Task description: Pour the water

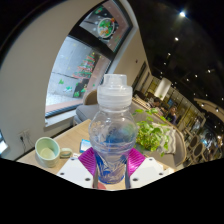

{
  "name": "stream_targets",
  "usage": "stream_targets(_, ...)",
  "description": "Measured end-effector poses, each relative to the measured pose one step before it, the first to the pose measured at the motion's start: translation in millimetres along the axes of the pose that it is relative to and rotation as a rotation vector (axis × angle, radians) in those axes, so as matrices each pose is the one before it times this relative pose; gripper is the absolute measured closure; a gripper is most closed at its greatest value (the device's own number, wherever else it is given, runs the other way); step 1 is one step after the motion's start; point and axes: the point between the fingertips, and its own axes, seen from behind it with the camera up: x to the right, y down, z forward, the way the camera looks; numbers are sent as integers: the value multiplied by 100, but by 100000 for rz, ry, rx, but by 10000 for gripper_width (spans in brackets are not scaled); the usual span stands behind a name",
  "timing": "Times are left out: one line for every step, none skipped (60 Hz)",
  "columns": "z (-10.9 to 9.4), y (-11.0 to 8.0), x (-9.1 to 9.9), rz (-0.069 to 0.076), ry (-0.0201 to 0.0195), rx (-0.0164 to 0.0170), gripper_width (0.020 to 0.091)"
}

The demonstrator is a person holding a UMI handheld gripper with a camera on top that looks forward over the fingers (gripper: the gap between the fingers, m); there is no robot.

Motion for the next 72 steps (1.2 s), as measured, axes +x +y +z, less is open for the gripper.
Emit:
stream_targets(-126,415,-70,4325,-696,-427,744)
stream_targets(169,578,42,3841,-776,-473,744)
stream_targets(131,631,112,3655,-522,-662,743)
stream_targets(-109,259,371,2923,-390,-928,743)
stream_targets(141,539,202,2771,-223,-437,743)
stream_targets(165,564,178,2464,-237,-377,741)
stream_targets(218,649,122,2573,-338,-474,741)
stream_targets(721,1414,-379,3200,-417,-206,740)
stream_targets(212,370,103,2242,-321,-516,740)
stream_targets(213,556,85,2250,-492,-540,740)
stream_targets(171,549,69,2109,-447,-391,741)
stream_targets(217,513,90,1995,-319,-202,741)
stream_targets(198,521,72,1912,-267,-150,741)
stream_targets(176,497,59,1769,-243,-188,740)
stream_targets(353,571,18,1693,-140,-417,740)
stream_targets(222,693,47,1373,-255,-318,741)
stream_targets(170,508,108,1073,-79,-203,740)
stream_targets(127,433,54,750,-54,-39,739)
stream_targets(132,398,35,451,-39,54,735)
stream_targets(151,406,79,294,36,110,735)
stream_targets(146,442,74,258,82,28,735)
stream_targets(136,258,148,400,162,-420,735)
stream_targets(112,555,-70,252,289,-27,736)
stream_targets(150,513,60,191,84,-465,737)
stream_targets(146,596,56,365,113,-881,725)
stream_targets(-111,-39,49,402,713,1115,726)
stream_targets(-127,-346,115,1194,-135,3459,724)
stream_targets(-81,216,108,354,168,77,721)
stream_targets(28,-29,390,-145,187,-432,720)
stream_targets(-90,-175,-136,904,-388,1729,714)
stream_targets(-74,208,-80,569,-102,-343,713)
stream_targets(-100,-41,91,573,286,504,703)
stream_targets(-46,-56,57,522,191,503,700)
stream_targets(-28,52,4,257,-42,68,694)
stream_targets(-34,-18,-28,57,-135,160,684)
stream_targets(-13,-1,-27,-244,-16,-35,674)
stream_targets(-4,45,-45,-427,27,-273,660)
stream_targets(2,17,-56,-414,-40,-309,648)
stream_targets(-5,-95,158,-192,-481,-432,635)
stream_targets(66,114,-172,-428,-144,-789,624)
stream_targets(29,114,-88,-158,-111,-1070,613)
stream_targets(-9,158,-22,98,48,-1380,598)
stream_targets(-72,137,-15,275,-11,-1413,575)
stream_targets(-135,98,8,364,-3,-1340,531)
stream_targets(-167,63,-16,381,-184,-1167,470)
stream_targets(-348,120,36,358,-383,-991,398)
stream_targets(-274,158,-58,210,-373,-1601,320)
stream_targets(-345,191,-20,-99,-382,-1732,242)
stream_targets(-369,186,-11,-321,-220,-1647,246)
stream_targets(-422,167,94,-424,140,-1583,273)
stream_targets(-525,124,228,-393,723,-1353,281)
stream_targets(-491,4,172,-103,613,-1106,275)
stream_targets(-872,133,65,-65,839,-443,259)
stream_targets(-702,10,79,136,431,-459,244)
stream_targets(-820,36,65,208,391,-509,243)
stream_targets(-887,45,-20,109,189,-587,244)
stream_targets(-931,74,-104,-73,-106,-689,248)
stream_targets(-814,22,108,-237,4,-1195,246)
stream_targets(-995,307,-122,-132,359,-886,248)
stream_targets(-989,251,-24,-142,477,-992,246)
stream_targets(-1009,244,2,-289,556,-944,245)
stream_targets(-1015,198,30,-508,563,-740,243)
stream_targets(-959,159,66,-617,593,-506,241)
stream_targets(-969,-80,176,-523,304,-858,245)
stream_targets(-590,364,128,-323,749,-349,249)
stream_targets(-824,280,118,-127,691,-730,253)
stream_targets(-807,286,70,-178,619,-752,253)
stream_targets(-790,256,76,-284,514,-557,253)
stream_targets(-784,212,72,-233,529,-355,252)
stream_targets(-938,60,69,-181,546,-630,253)
stream_targets(-670,287,78,-94,613,-489,252)
stream_targets(-639,218,104,-256,638,-336,253)
